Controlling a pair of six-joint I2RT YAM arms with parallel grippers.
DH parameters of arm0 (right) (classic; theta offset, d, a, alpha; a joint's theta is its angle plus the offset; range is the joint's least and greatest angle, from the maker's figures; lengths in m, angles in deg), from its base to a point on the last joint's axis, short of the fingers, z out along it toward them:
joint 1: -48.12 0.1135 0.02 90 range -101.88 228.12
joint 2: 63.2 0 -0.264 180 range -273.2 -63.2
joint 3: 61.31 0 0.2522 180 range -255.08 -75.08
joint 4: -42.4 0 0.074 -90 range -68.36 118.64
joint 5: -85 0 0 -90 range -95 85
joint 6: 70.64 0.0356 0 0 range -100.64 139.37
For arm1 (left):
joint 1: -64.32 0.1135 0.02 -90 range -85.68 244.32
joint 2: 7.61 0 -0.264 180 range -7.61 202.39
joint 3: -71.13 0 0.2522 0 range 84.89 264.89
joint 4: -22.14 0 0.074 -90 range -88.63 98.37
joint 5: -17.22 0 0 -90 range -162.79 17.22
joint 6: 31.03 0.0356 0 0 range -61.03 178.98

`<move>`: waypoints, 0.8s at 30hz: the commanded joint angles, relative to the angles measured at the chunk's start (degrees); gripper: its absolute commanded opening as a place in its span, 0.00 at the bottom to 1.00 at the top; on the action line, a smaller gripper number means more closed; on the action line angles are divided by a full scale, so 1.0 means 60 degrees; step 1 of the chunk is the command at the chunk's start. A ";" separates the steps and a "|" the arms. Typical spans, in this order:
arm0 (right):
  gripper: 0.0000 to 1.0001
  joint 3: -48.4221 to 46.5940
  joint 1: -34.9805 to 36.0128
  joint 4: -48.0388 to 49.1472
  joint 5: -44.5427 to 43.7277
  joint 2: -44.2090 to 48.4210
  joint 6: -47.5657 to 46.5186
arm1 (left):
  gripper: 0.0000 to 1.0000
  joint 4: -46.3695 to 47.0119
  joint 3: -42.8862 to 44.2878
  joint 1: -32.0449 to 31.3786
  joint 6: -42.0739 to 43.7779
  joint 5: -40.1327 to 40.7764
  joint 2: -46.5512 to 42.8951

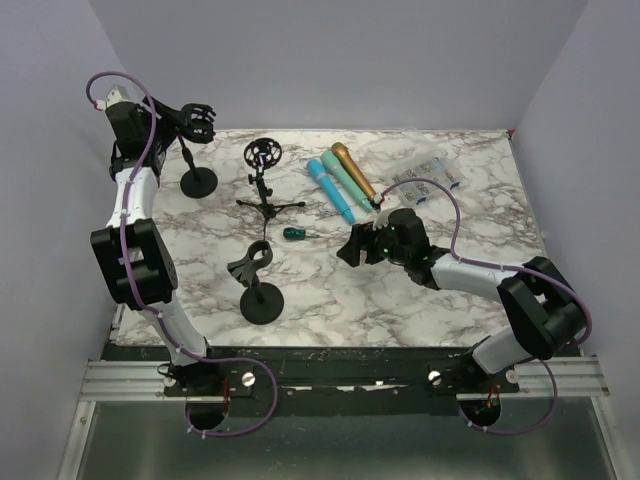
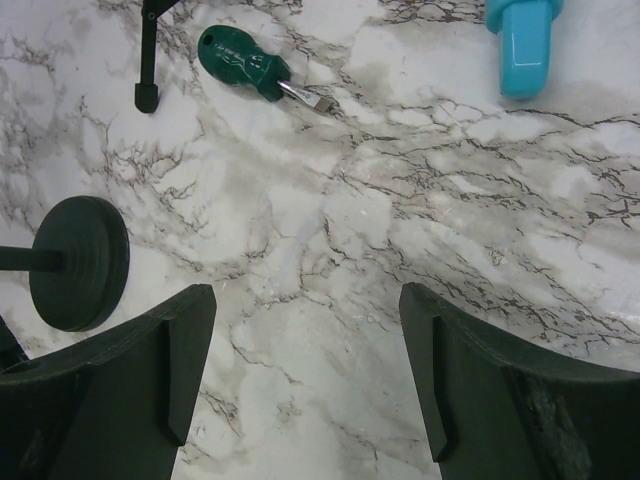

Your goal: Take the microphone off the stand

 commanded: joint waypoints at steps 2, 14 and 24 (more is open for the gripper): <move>0.82 0.0019 0.0058 0.0261 -0.0130 -0.0024 -0.0114 | 0.67 -0.2427 -0.0390 0.0263 0.0885 -0.0021 0.0988; 0.82 -0.0010 0.0058 0.0291 -0.0083 -0.0077 -0.0104 | 0.85 -0.3171 0.2319 0.0390 0.1440 -0.1098 0.0418; 0.82 0.0004 0.0058 0.0278 -0.0077 -0.0091 -0.0123 | 0.85 -0.1115 0.1699 0.0672 -0.1276 -0.3349 0.0506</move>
